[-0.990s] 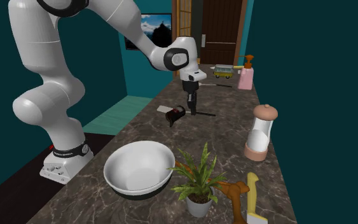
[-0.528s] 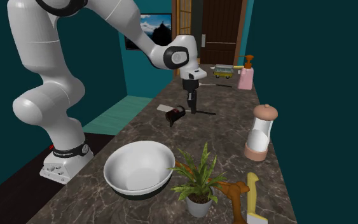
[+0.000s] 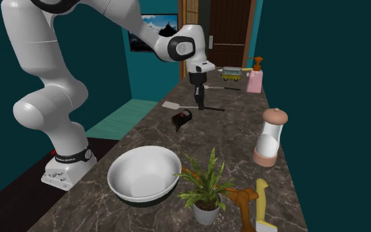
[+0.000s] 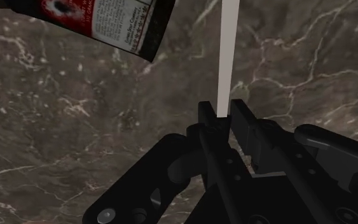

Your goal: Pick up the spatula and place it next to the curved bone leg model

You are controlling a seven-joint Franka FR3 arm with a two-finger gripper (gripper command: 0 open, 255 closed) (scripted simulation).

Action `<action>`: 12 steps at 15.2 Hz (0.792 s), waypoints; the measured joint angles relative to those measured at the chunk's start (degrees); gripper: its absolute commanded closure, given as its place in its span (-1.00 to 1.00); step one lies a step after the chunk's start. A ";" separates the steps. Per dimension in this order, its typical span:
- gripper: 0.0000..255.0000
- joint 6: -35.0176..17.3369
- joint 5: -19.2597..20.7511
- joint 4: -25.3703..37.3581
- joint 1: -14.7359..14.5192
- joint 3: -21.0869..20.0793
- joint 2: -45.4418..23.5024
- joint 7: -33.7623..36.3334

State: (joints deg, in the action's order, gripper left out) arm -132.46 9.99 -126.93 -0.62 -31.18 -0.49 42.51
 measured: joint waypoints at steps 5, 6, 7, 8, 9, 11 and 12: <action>1.00 3.54 -1.93 1.88 0.03 0.05 2.12 -1.68; 1.00 4.27 -2.34 2.21 0.02 0.08 2.62 -2.01; 1.00 4.93 -2.75 2.47 0.02 0.12 3.12 -2.36; 1.00 5.47 -2.97 2.81 0.03 0.16 3.38 -2.61; 1.00 6.27 -3.31 3.30 0.05 0.23 3.78 -2.95; 1.00 7.84 -3.68 4.53 -0.02 0.21 4.19 -3.20; 1.00 8.77 -3.96 5.19 -0.03 0.25 4.52 -3.49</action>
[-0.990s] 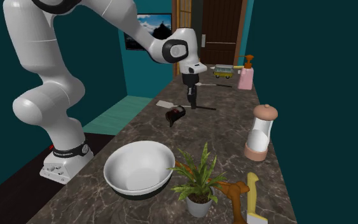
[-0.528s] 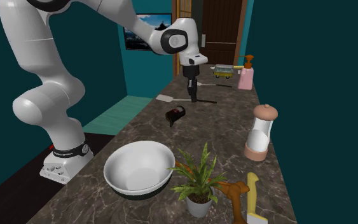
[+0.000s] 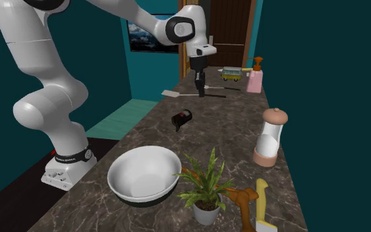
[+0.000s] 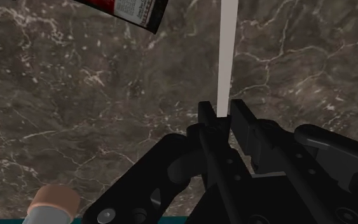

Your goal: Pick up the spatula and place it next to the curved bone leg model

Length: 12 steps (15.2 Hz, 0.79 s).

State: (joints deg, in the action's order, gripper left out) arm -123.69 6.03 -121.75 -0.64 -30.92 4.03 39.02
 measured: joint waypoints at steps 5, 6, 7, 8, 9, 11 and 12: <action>1.00 3.51 -1.17 2.24 -0.02 0.25 1.57 -1.12; 1.00 4.38 -1.33 2.96 -0.01 0.30 1.77 -1.32; 1.00 5.20 -1.48 3.61 -0.02 0.33 1.97 -1.48; 1.00 5.96 -1.67 4.15 0.03 0.45 2.24 -1.78; 1.00 6.43 -1.79 4.48 0.02 0.48 2.41 -1.89; 1.00 6.29 -2.95 2.65 0.46 1.53 4.50 -3.88; 1.00 6.34 -3.94 1.12 0.76 2.49 6.36 -5.61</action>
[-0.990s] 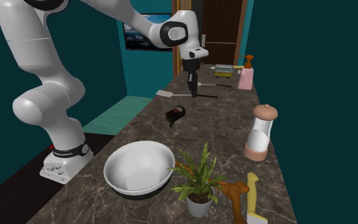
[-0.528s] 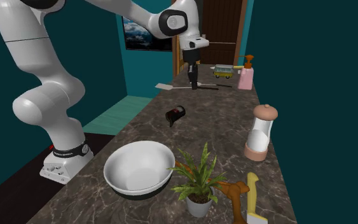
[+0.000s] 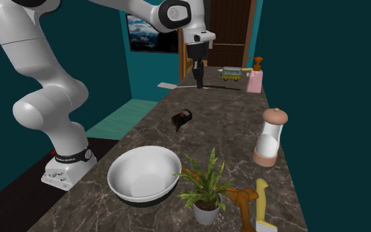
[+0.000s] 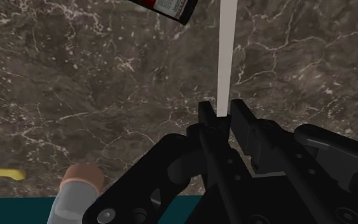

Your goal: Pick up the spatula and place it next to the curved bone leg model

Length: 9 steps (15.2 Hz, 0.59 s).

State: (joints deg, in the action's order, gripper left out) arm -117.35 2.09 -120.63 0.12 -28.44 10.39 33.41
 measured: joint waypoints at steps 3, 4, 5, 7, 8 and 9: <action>1.00 -0.81 -2.40 -5.38 0.40 2.68 5.23 -4.41; 1.00 -1.16 -3.03 -7.23 0.57 3.80 6.89 -6.07; 1.00 -1.33 -3.65 -9.07 0.69 4.96 8.69 -7.75; 1.00 -1.45 -4.63 -12.65 0.89 7.42 12.36 -11.12; 1.00 -1.16 -4.70 -13.30 1.16 8.54 13.35 -12.59; 1.00 -0.61 -4.98 -14.44 1.24 9.67 15.07 -14.03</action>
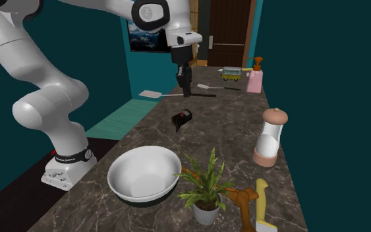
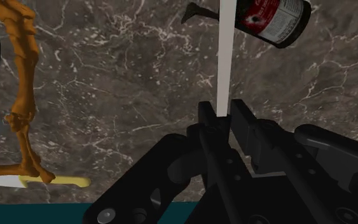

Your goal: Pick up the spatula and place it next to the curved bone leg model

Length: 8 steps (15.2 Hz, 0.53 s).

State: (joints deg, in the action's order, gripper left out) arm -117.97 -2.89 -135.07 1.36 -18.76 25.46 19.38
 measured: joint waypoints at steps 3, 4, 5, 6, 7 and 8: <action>1.00 0.14 -0.09 -4.31 0.67 3.83 4.54 -4.74; 1.00 0.39 -0.04 -5.62 0.87 4.99 6.11 -6.14; 1.00 0.28 0.14 -6.58 1.14 5.92 6.98 -7.26; 1.00 0.51 0.36 -7.64 1.45 7.08 8.27 -8.61; 1.00 0.74 0.74 -8.39 1.91 8.37 9.27 -10.10; 1.00 0.50 0.94 -9.18 2.15 9.06 9.82 -10.94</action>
State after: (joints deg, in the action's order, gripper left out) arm -117.47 -1.95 -144.25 3.51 -9.70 35.27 8.44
